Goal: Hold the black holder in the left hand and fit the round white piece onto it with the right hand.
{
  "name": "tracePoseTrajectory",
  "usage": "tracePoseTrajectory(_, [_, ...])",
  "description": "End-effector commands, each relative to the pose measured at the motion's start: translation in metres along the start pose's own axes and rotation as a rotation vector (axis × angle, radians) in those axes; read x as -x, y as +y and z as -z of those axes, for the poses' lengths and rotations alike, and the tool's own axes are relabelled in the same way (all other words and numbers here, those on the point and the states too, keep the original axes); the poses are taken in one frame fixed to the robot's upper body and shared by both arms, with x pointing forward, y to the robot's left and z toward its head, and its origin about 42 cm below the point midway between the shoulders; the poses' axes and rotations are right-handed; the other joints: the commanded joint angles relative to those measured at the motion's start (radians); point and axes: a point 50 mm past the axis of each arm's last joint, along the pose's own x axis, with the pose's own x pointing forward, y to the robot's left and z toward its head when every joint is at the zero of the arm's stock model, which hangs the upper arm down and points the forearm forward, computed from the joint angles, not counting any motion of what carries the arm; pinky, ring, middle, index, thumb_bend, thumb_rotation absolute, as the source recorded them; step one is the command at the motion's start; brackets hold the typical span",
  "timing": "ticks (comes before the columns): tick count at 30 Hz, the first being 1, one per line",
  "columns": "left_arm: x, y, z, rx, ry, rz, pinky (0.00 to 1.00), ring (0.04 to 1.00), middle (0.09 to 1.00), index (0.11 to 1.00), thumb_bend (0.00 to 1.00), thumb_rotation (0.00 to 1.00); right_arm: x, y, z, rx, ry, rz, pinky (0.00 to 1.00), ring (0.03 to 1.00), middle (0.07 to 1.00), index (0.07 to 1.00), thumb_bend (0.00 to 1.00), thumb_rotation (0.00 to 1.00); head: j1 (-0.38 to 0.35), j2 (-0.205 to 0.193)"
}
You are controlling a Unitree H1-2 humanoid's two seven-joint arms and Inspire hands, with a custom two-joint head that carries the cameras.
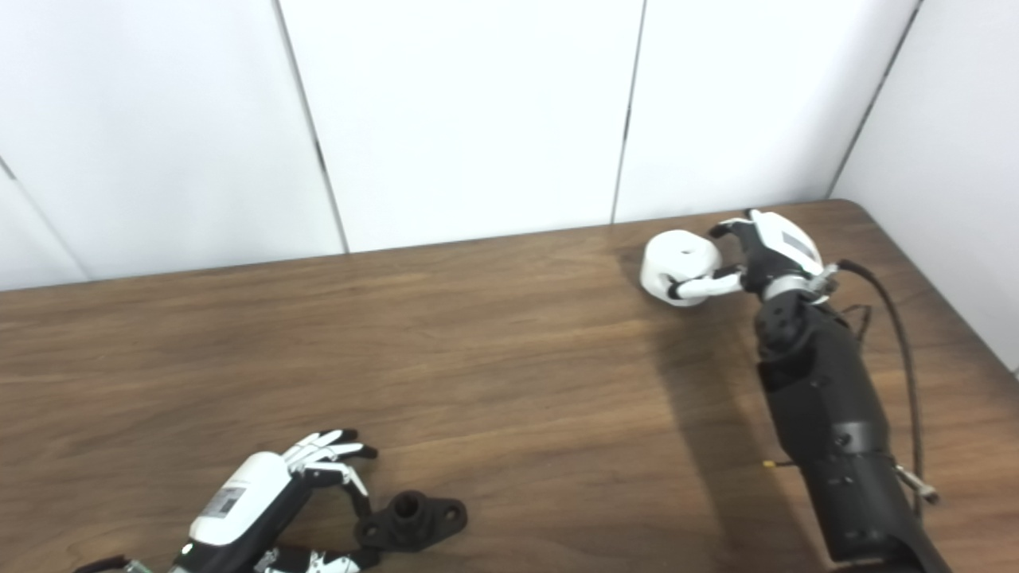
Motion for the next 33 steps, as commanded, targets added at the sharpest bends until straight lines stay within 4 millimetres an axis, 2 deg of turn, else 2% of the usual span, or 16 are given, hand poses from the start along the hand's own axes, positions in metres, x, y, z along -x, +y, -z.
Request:
tracePoseTrajectory(1, [0.0258, -0.0271, 0.0371, -0.004, 0.202, 0.182, 0.92, 0.928, 0.835, 0.486, 0.52, 0.04, -0.007, -0.0243, -0.0194, -0.01, -0.042, 0.08, 1.0, 1.0, 1.0, 0.815, 0.88, 0.34, -0.001, -0.001])
tracePoseTrajectory(33, [0.0264, -0.0268, 0.0361, -0.007, 0.2, 0.182, 0.92, 0.927, 0.835, 0.486, 0.52, 0.04, -0.0079, -0.0216, -0.014, -0.026, -0.067, 0.163, 1.0, 1.0, 0.954, 0.696, 0.81, 0.32, -0.003, 0.001])
